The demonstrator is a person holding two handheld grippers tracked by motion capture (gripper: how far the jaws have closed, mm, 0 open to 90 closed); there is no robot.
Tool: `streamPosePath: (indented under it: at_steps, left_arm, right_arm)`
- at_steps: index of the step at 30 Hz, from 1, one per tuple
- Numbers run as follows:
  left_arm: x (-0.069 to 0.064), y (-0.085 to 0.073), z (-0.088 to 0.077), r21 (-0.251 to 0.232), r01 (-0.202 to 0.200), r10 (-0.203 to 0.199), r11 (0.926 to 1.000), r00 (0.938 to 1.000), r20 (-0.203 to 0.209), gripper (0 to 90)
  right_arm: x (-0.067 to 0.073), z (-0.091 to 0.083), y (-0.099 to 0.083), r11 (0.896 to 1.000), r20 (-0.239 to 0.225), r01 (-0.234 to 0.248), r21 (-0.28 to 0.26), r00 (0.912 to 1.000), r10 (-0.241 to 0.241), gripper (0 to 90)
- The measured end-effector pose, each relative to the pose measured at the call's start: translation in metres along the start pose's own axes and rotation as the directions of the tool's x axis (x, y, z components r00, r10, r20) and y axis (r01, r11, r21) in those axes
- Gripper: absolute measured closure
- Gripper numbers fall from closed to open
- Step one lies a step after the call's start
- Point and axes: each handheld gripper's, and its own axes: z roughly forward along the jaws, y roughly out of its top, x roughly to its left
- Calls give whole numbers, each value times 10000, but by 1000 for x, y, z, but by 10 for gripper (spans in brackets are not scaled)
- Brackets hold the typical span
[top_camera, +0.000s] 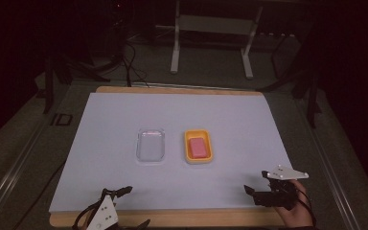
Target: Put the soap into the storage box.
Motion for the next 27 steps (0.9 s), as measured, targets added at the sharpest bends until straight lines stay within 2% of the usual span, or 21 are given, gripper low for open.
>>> streamPosePath:
  at_steps: [6, 14, 27]
  left_arm:
    - [-1, 0, 0, 5, -19, 19, 10000, 10000, 83, 8]
    - [0, 0, 0, 92, -1, 0, 10000, 9999, 106, 8]
    - [0, 0, -1, 91, 21, -22, 10000, 10000, 83, 8]
  right_arm:
    - [-8, 4, -8, 9994, -66, -336, -25, 9994, 336, 137]
    - [-11, 7, -7, 9980, 122, -587, -227, 9982, 590, 138]
    - [-10, 12, -5, 9984, -16, -480, -307, 9988, 479, 139]
